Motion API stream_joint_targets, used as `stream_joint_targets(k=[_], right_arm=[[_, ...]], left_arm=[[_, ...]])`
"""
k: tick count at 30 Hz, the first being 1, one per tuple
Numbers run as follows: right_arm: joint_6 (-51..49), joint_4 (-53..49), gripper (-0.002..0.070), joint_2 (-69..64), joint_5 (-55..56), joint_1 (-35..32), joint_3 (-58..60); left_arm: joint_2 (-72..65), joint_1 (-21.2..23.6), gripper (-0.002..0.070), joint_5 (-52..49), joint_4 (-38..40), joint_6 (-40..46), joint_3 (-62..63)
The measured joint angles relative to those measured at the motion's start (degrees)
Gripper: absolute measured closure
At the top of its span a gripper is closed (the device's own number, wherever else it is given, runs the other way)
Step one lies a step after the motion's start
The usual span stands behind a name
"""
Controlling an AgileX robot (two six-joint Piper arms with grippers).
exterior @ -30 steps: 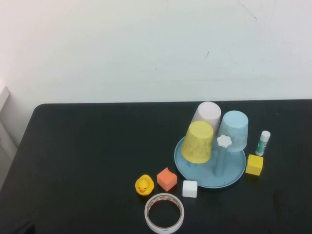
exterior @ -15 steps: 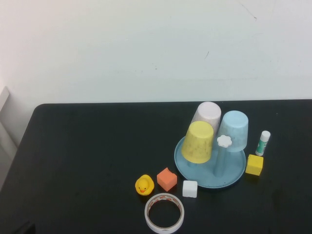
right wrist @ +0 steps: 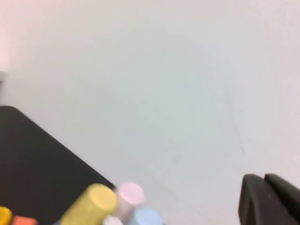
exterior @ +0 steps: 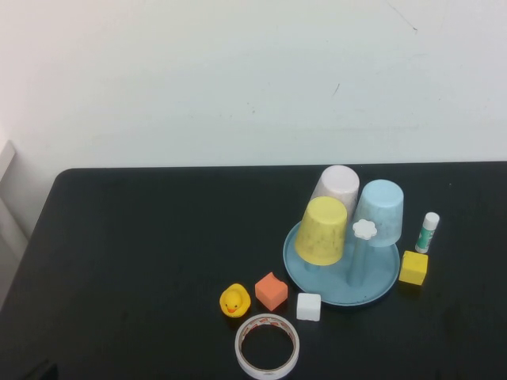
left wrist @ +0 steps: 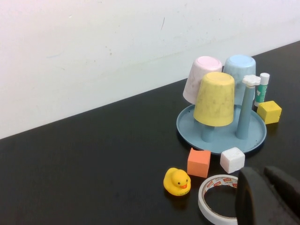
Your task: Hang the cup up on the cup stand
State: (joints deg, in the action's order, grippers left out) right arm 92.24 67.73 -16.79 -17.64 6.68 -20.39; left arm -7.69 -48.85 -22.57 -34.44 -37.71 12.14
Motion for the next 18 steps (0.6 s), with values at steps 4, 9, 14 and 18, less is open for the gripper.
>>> stream_joint_targets(k=[4,9,14,18], right_arm=[[-10.0,-9.8,0.0676,2.3,6.0,0.0,4.8],[-61.5,-52.2,0.0676,7.8,6.9,-1.3,11.5],[-78.2,-68.5,0.0677,13.3,8.5,-6.4,18.1],[-82.7,-71.5,0.0677,16.9,9.3,-7.7,21.9]], left_arm=[[0.0,0.0,0.0676,-0.2,0.0,0.0,0.0],[0.0,0.0,0.0676,-0.3,0.0,0.0,0.0],[0.0,0.0,0.0676,-0.3,0.0,0.0,0.0],[0.0,0.0,0.0676,-0.3,0.0,0.0,0.0]])
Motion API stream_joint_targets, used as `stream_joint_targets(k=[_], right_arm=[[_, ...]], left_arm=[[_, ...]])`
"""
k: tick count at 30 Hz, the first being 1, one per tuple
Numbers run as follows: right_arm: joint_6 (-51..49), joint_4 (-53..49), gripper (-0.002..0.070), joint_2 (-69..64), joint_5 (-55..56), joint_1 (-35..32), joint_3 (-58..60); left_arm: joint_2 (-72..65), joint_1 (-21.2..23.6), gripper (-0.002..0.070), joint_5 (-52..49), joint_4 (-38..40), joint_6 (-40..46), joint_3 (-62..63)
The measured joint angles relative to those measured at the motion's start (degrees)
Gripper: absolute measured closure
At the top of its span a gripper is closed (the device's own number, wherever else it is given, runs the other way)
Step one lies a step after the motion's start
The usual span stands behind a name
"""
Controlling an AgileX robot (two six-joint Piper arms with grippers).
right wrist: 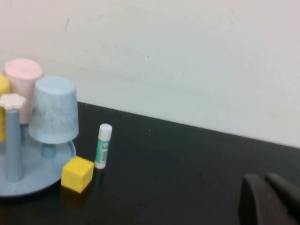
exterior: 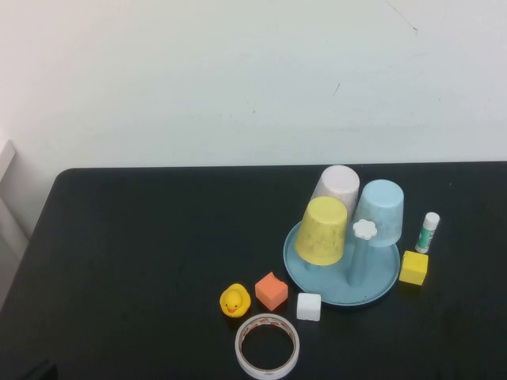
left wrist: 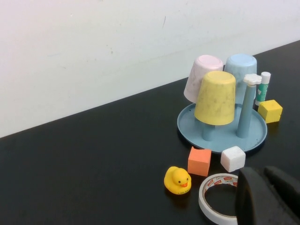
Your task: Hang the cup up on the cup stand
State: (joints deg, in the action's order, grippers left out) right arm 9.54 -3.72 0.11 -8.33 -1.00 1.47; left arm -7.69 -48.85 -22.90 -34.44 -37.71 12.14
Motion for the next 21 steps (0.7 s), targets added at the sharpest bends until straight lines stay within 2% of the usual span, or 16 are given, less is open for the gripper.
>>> stream_joint_targets(k=[11,17,21], right_arm=[[-6.4,-3.4,0.0678,0.6,-9.4,0.2,0.0],[-13.8,-4.7,0.0678,0.6,-10.2,0.2,-0.1],[-14.6,-5.0,0.0678,0.6,-10.2,0.2,-0.1]], left_arm=[[0.0,0.0,0.0676,0.0,0.0,0.0,0.0],[0.0,0.0,0.0676,0.0,0.0,0.0,0.0],[0.0,0.0,0.0676,0.0,0.0,0.0,0.0]])
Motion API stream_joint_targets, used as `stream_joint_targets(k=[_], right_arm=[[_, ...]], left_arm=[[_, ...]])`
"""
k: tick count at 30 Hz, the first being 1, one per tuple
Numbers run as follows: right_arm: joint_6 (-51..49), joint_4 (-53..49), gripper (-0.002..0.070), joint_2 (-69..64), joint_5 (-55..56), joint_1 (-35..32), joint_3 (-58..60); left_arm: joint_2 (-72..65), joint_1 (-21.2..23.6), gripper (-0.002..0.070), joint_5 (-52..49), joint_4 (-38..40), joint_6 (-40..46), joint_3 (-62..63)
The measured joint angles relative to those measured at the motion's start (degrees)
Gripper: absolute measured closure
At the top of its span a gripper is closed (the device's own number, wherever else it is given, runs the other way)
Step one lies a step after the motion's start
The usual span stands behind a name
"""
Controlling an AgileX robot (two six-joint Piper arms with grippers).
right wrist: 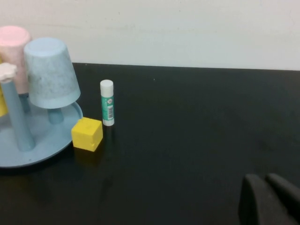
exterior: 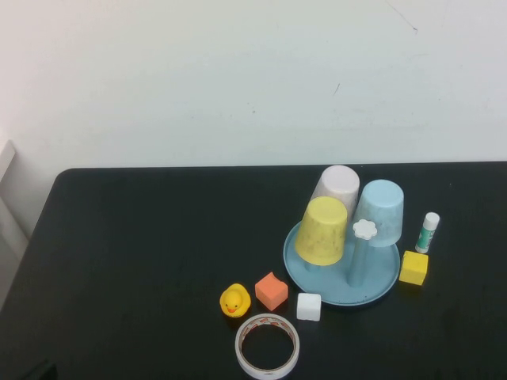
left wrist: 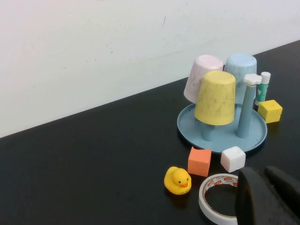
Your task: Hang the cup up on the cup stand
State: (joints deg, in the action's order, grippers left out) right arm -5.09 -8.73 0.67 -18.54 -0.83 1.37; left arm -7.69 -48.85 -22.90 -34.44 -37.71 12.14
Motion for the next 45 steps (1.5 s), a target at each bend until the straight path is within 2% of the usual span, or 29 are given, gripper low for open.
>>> stream_joint_targets(k=[27,30,33,39,43,45], right_arm=[[1.3,0.0,0.0678,0.0,-0.1,0.0,0.0],[1.3,0.0,0.0678,0.0,-0.1,0.0,0.0],[1.3,0.0,0.0678,0.0,-0.1,0.0,0.0],[1.3,0.0,0.0678,0.0,-0.1,0.0,0.0],[1.3,0.0,0.0678,0.0,-0.1,0.0,0.0],[1.3,0.0,0.0678,0.0,-0.1,0.0,0.0]], left_arm=[[0.0,0.0,0.0676,-0.1,-0.1,0.0,-0.5],[0.0,1.3,0.0676,-1.6,1.5,4.0,-1.2],[0.2,6.4,0.0676,-1.8,6.2,12.0,-1.9],[3.3,26.2,0.0676,2.7,20.9,31.3,-4.5],[6.4,39.3,0.0676,8.3,26.6,36.5,-7.4],[7.7,44.0,0.0676,9.1,29.5,37.4,-8.6]])
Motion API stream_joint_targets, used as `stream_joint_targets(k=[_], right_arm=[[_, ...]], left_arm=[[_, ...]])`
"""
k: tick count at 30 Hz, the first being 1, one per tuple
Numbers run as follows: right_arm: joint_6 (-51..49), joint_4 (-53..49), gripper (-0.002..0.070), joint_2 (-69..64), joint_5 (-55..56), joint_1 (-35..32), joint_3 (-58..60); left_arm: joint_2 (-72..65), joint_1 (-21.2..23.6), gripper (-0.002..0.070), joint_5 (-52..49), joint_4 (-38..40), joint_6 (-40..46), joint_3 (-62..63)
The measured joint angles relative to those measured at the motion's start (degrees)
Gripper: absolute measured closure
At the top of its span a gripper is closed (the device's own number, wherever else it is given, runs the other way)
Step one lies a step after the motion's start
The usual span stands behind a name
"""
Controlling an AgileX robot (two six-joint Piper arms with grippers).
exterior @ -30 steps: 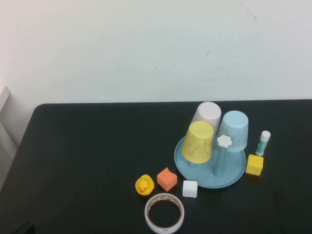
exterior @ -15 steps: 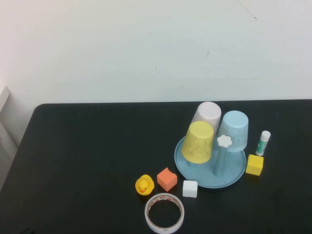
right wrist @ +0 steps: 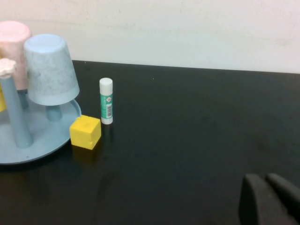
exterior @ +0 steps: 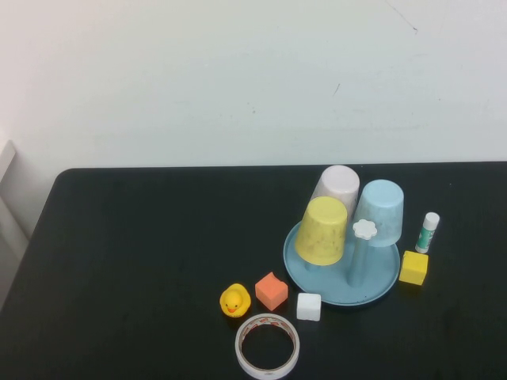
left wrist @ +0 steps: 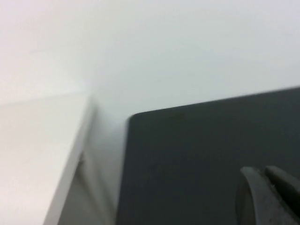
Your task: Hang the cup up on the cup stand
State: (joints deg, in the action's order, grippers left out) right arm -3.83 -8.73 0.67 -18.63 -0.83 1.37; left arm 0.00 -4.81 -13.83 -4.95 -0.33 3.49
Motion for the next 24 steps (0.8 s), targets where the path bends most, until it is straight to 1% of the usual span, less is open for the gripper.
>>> stream_joint_targets(k=[1,3,4,7,13,17,20,24], right_arm=[[0.0,0.0,0.0678,0.0,0.0,0.0,0.0],[0.0,0.0,0.0678,0.0,0.0,0.0,0.0],[0.0,0.0,0.0678,0.0,0.0,0.0,0.0],[0.0,0.0,0.0678,0.0,0.0,0.0,0.0],[0.0,0.0,0.0678,0.0,0.0,0.0,0.0],[0.0,0.0,0.0678,0.0,0.0,0.0,0.0],[0.0,0.0,0.0678,0.0,0.0,0.0,0.0],[0.0,0.0,0.0678,0.0,0.0,0.0,0.0]], left_arm=[[0.4,2.5,0.0676,0.4,1.8,0.3,-0.7],[0.6,5.2,0.0676,0.5,3.7,0.8,-1.7],[0.5,6.2,0.0676,0.6,4.2,1.0,-2.1],[0.7,7.1,0.0676,1.0,5.0,1.4,-3.5],[0.8,7.1,0.0676,-0.3,5.6,2.8,-4.6],[0.8,4.9,0.0676,-2.7,5.6,7.6,-4.6],[0.8,2.9,0.0676,-3.4,5.6,8.3,-4.6],[0.8,2.6,0.0676,-3.5,5.8,8.5,-4.5]])
